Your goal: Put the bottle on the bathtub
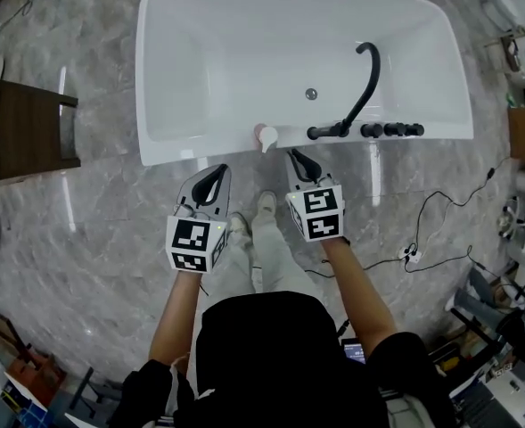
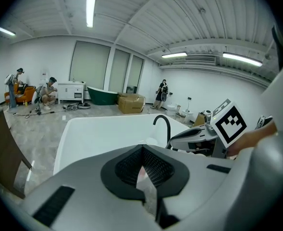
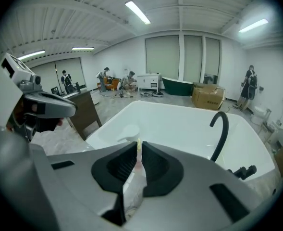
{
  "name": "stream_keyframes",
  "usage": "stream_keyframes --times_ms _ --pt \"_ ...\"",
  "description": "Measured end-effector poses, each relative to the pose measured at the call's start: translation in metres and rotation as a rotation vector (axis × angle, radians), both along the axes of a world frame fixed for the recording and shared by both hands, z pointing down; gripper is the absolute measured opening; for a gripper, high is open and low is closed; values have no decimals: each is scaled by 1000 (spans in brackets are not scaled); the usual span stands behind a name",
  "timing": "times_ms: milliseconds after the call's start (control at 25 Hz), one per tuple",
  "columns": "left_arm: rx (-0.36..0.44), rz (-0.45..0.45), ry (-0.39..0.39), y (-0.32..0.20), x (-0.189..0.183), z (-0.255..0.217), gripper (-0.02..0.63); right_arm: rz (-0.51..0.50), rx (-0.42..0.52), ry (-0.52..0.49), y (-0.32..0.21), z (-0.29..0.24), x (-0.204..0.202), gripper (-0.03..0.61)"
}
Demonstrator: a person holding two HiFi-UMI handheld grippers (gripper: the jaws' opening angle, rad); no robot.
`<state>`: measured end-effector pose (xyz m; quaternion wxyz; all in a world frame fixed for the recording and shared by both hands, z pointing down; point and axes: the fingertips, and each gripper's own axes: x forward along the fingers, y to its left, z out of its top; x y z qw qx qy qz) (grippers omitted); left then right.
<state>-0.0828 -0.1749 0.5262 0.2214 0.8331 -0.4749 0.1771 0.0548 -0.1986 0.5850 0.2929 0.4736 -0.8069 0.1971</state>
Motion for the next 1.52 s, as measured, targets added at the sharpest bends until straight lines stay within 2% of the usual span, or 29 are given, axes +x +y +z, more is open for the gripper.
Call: stream_keyframes --times_ms 440,760,1040,1160,1360,1520 --pt "122 22 -44 7 0 -83 12 7 178 -12 1 -114 6 25" --pt "255 -51 -41 10 -22 -163 12 42 315 -72 6 -197 17 23" --pt "332 -69 -39 17 -21 -222 12 8 436 -124 10 -270 16 23" --pt "362 -71 -27 22 -18 -246 12 0 469 -138 14 -292 17 23" --pt "444 -74 -67 26 -23 -272 12 3 526 -153 16 -317 22 25" --pt "479 -79 -61 27 -27 -286 12 13 547 -162 19 -325 26 23"
